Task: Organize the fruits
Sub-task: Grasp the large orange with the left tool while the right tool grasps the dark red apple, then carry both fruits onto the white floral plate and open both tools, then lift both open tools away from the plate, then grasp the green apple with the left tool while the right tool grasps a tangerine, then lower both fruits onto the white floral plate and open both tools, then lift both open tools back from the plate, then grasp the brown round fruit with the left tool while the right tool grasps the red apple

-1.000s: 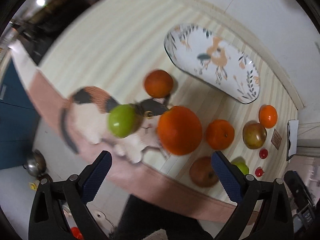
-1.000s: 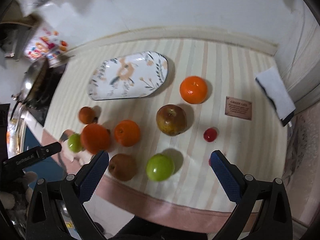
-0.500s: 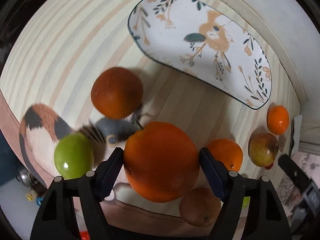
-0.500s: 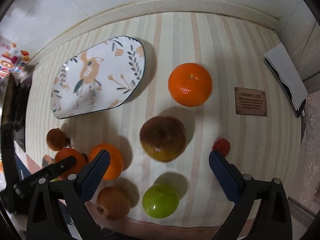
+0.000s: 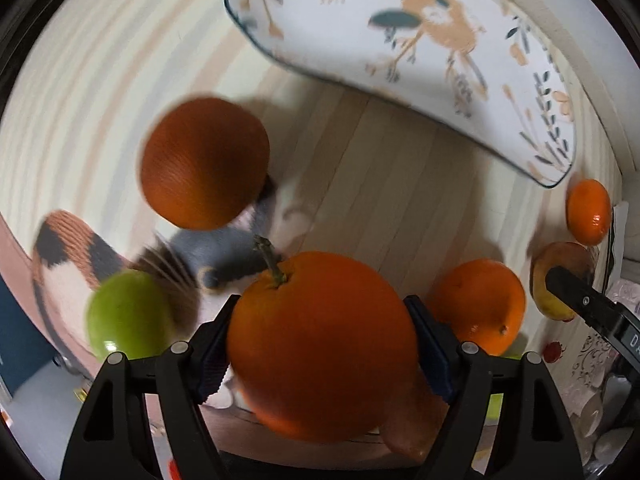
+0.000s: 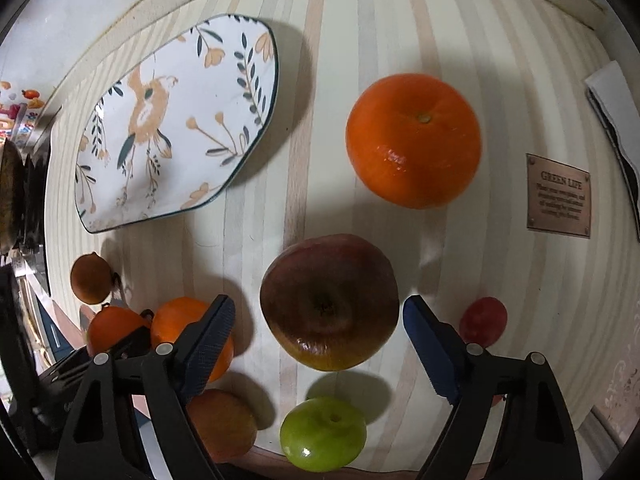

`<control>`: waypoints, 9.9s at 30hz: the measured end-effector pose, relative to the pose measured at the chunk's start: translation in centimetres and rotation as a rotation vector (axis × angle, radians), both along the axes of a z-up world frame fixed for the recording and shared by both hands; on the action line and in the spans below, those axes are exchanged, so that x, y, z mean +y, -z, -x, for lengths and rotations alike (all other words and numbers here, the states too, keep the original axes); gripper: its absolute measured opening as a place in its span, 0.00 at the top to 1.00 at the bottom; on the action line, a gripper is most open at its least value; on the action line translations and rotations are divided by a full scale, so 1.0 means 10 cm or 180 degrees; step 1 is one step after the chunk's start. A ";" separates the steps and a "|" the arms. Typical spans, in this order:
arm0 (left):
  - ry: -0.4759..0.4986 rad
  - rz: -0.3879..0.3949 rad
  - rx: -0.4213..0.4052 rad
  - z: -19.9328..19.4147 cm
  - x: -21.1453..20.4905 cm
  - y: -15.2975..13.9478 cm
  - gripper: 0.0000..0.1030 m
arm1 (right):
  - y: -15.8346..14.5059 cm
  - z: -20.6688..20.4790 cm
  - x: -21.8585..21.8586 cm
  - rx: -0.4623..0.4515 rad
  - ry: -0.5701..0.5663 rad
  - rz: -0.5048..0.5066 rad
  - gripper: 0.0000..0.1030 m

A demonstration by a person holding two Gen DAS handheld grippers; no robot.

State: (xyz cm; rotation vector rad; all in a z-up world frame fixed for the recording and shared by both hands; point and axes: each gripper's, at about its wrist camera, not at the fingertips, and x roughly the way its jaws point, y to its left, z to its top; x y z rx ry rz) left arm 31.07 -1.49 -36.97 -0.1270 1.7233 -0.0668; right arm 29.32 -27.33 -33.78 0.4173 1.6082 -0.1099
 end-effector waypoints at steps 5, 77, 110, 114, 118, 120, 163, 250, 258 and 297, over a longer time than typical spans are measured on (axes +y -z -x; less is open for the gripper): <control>-0.0016 -0.0093 -0.0132 -0.03 -0.15 0.06 0.26 | 0.09 -0.02 -0.02 0.0046 -0.0043 0.0003 0.32; 0.0395 -0.0219 -0.1131 -1.26 0.06 -1.41 0.20 | -0.89 -1.13 0.86 -0.0599 -0.0688 0.0302 0.10; 0.0151 -0.0112 -0.1951 0.07 0.34 -2.41 0.20 | -2.27 0.03 1.08 -0.1463 -0.0635 0.0316 0.10; 0.0070 -0.0096 -0.1823 0.06 0.47 -2.28 0.20 | -2.05 0.04 1.01 -0.1270 -0.0540 0.0076 0.10; -0.0021 -0.0182 -0.1590 0.06 0.65 -1.99 0.20 | -1.62 0.07 1.01 -0.0994 -0.0487 -0.0091 0.10; -0.0045 -0.0245 -0.1446 0.06 0.74 -1.81 0.20 | -1.34 0.07 1.03 -0.0828 -0.0447 -0.0171 0.10; 0.0305 -0.0343 -0.0426 0.06 0.87 -0.15 0.49 | 0.26 -0.03 1.56 0.0001 -0.0919 0.0131 0.35; 0.0428 -0.0140 -0.1855 -0.05 0.27 -2.16 0.18 | -2.01 -0.05 1.14 -0.1446 -0.0607 0.0551 0.08; 0.0408 -0.0091 -0.1964 0.12 0.28 -2.31 0.18 | -2.20 0.19 1.14 -0.1561 -0.0544 0.0486 0.08; 0.0513 -0.0364 -0.0613 -0.58 0.45 -0.48 0.18 | 0.05 0.30 1.30 -0.0013 -0.0643 0.0032 0.35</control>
